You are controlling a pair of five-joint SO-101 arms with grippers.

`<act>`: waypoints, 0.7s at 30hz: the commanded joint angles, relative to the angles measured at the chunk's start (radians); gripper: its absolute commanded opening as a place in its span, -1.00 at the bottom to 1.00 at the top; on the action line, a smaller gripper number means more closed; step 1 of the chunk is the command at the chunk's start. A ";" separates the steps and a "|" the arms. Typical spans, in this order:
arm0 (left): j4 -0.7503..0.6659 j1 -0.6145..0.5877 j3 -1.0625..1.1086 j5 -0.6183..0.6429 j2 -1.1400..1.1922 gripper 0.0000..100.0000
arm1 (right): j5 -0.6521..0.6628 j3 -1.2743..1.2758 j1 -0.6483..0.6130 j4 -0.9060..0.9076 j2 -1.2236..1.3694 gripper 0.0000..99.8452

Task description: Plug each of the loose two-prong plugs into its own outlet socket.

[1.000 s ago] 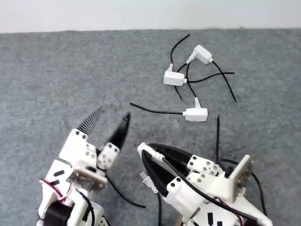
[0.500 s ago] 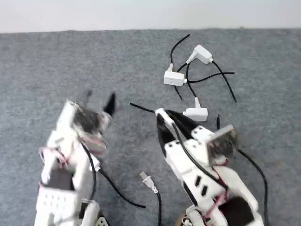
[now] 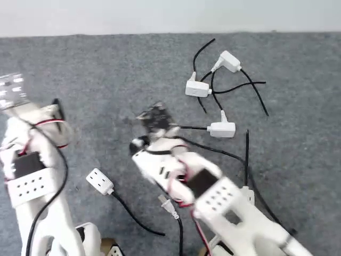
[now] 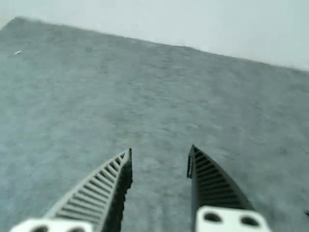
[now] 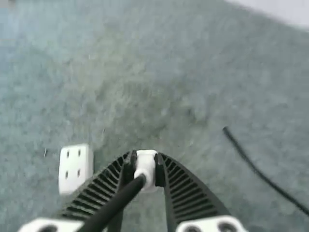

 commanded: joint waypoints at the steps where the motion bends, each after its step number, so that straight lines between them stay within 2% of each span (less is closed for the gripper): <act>1: -0.002 -0.155 -0.059 0.057 -0.002 -0.63 | 0.029 -0.084 -0.108 -0.076 0.183 -0.98; 6: 0.006 -0.244 -0.050 0.058 -0.084 -0.63 | 0.144 -0.199 -0.200 -0.067 0.348 -0.98; 10: 0.046 -0.299 -0.035 0.055 -0.190 -0.63 | 0.187 -0.285 -0.246 -0.053 0.430 -0.98; 17: 0.083 -0.408 0.071 -0.008 -0.413 -0.63 | 0.453 -0.519 -0.280 0.163 0.506 -0.98; 21: 0.158 -0.446 0.116 -0.015 -0.540 -0.63 | 0.535 -0.655 -0.288 0.271 0.558 -0.98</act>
